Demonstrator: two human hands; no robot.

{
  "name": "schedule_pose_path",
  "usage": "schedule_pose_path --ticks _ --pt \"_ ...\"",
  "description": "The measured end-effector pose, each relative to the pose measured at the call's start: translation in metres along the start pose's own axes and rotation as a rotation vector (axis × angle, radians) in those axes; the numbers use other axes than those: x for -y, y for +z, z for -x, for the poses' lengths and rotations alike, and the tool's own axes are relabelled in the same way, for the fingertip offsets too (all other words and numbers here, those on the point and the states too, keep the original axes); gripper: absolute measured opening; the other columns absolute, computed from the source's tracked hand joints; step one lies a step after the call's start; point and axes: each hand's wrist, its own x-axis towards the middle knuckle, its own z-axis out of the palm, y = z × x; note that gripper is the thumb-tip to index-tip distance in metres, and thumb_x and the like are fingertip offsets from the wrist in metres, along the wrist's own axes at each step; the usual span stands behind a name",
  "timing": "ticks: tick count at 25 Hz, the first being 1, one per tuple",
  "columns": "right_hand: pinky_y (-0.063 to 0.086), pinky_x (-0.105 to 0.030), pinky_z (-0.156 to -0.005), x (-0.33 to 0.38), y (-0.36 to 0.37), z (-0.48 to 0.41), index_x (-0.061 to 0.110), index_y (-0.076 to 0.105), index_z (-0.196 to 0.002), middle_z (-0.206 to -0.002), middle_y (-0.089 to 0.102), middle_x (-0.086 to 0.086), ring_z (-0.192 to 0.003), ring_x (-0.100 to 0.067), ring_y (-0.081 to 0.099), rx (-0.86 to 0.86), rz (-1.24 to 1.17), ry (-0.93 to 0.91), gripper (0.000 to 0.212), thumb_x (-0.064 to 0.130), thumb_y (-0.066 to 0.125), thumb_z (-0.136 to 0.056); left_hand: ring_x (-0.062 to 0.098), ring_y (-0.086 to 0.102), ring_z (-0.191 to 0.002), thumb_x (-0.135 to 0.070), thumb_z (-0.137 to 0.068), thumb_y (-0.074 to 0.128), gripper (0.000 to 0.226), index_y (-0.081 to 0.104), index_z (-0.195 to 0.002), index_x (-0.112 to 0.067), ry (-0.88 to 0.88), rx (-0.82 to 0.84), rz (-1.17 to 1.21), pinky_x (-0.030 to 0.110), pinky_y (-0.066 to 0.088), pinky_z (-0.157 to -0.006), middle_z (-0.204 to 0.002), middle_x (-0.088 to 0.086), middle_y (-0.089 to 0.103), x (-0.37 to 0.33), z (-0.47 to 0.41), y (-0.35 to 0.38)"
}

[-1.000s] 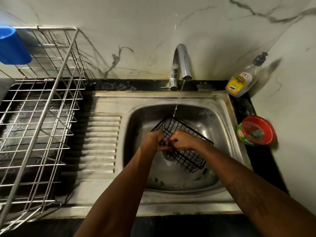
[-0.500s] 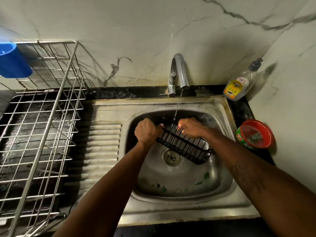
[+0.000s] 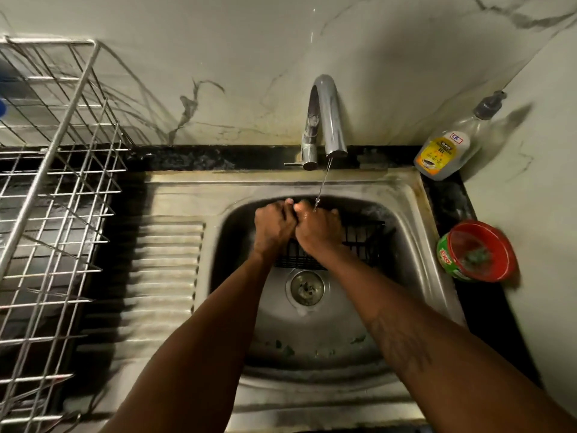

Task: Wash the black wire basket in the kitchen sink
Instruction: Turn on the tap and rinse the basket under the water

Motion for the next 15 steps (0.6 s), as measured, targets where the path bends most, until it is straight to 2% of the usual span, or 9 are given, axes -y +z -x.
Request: schedule_pose_path --ticks 2,4,6,8,10,11,13,15 --pt "0.041 -0.043 -0.086 0.009 0.008 0.000 0.024 0.063 -0.113 -0.089 0.075 -0.012 -0.088 -0.034 0.071 -0.051 0.004 -0.142 0.028 0.039 0.041 -0.103 0.026 0.065 -0.061 -0.031 -0.104 0.047 0.047 0.071 -0.073 -0.006 -0.086 -0.122 0.080 0.030 0.046 -0.061 -0.072 0.015 0.073 0.002 0.001 0.000" --pt "0.044 -0.038 -0.074 -0.016 0.000 0.004 0.020 0.068 -0.093 -0.073 0.072 -0.007 -0.072 -0.030 0.070 -0.074 0.067 -0.180 0.044 0.047 0.036 -0.106 0.007 0.056 -0.052 -0.031 -0.106 0.049 0.043 0.069 -0.072 -0.012 -0.186 -0.130 0.113 0.011 0.041 -0.053 -0.066 0.003 0.067 0.002 0.003 -0.001" --pt "0.040 -0.032 -0.062 -0.059 -0.014 0.006 0.013 0.069 -0.074 -0.063 0.067 -0.007 -0.061 -0.028 0.066 -0.074 0.098 0.007 0.065 0.051 0.028 -0.107 0.002 0.058 -0.056 -0.034 -0.106 0.050 0.042 0.067 -0.073 -0.013 -0.255 -0.108 0.176 0.004 0.041 -0.049 -0.068 -0.002 0.065 0.000 0.004 -0.002" --pt "0.035 -0.028 -0.056 -0.079 -0.022 0.004 0.009 0.066 -0.067 -0.066 0.067 -0.011 -0.065 -0.030 0.068 -0.086 0.132 0.169 0.070 0.049 0.024 -0.108 0.006 0.063 -0.061 -0.033 -0.105 0.052 0.042 0.063 -0.069 -0.015 -0.312 -0.138 0.302 0.006 0.045 -0.049 -0.068 -0.002 0.065 -0.006 0.006 -0.002" --pt "0.038 -0.030 -0.061 -0.050 -0.018 -0.005 0.011 0.065 -0.071 -0.073 0.069 -0.012 -0.074 -0.030 0.069 -0.043 0.176 0.176 0.069 0.048 0.020 -0.108 0.008 0.060 -0.062 -0.031 -0.105 0.052 0.044 0.057 -0.064 -0.016 -0.368 -0.211 0.408 0.014 0.047 -0.050 -0.067 -0.002 0.061 -0.009 0.006 -0.001" --pt "0.042 -0.035 -0.071 -0.022 -0.011 -0.006 0.013 0.068 -0.079 -0.081 0.071 -0.011 -0.082 -0.030 0.069 -0.005 0.170 0.117 0.065 0.047 0.021 -0.109 0.011 0.060 -0.064 -0.031 -0.105 0.053 0.044 0.058 -0.064 -0.014 -0.388 -0.243 0.441 0.023 0.051 -0.056 -0.068 0.000 0.062 -0.006 0.003 -0.002" --pt "0.041 -0.044 -0.092 0.029 0.004 0.003 0.018 0.069 -0.104 -0.101 0.073 -0.007 -0.100 -0.030 0.066 0.031 0.140 -0.070 0.044 0.039 0.030 -0.109 0.023 0.068 -0.078 -0.030 -0.101 0.053 0.041 0.070 -0.074 -0.003 -0.416 -0.297 0.468 0.033 0.054 -0.074 -0.078 0.012 0.072 0.004 0.001 -0.001" --pt "0.042 -0.047 -0.094 0.041 0.008 0.004 0.025 0.063 -0.112 -0.106 0.072 -0.003 -0.102 -0.029 0.065 0.023 0.120 -0.262 0.033 0.039 0.033 -0.107 0.028 0.070 -0.097 -0.027 -0.097 0.055 0.036 0.076 -0.090 0.002 -0.468 -0.346 0.486 0.034 0.052 -0.088 -0.096 0.018 0.076 0.009 -0.002 -0.005"
